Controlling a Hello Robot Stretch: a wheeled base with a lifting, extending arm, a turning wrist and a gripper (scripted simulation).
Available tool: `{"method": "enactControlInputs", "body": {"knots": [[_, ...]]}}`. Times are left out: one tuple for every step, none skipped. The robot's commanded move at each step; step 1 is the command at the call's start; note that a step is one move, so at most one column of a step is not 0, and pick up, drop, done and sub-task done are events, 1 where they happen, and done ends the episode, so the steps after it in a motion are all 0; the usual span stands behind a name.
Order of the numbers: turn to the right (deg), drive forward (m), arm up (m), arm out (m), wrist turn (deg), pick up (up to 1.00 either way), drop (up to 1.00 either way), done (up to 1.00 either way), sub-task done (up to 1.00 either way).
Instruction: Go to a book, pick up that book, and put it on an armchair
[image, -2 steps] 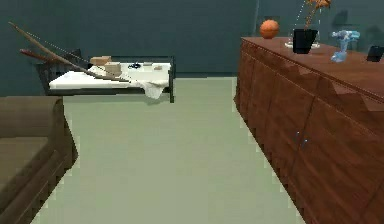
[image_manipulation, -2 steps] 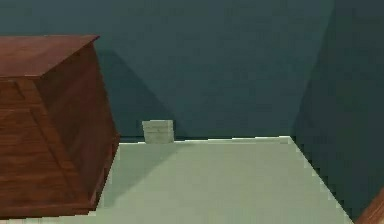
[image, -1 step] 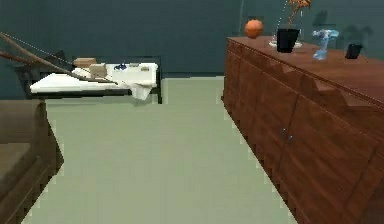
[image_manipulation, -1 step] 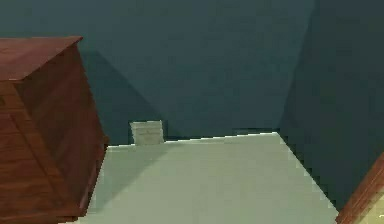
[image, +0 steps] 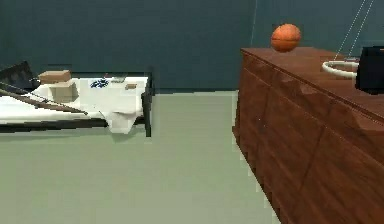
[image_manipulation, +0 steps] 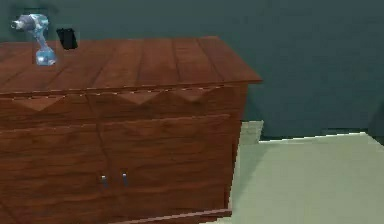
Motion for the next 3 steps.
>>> {"method": "enactControlInputs", "body": {"knots": [[0.0,1.0,0.0,0.0,0.0,0.0,0.0,0.0,0.0],[0.0,0.8,0.0,0.0,0.0,0.0,0.0,0.0,0.0],[-45.0,0.0,0.0,0.0,0.0,0.0,0.0,0.0,0.0]]}}
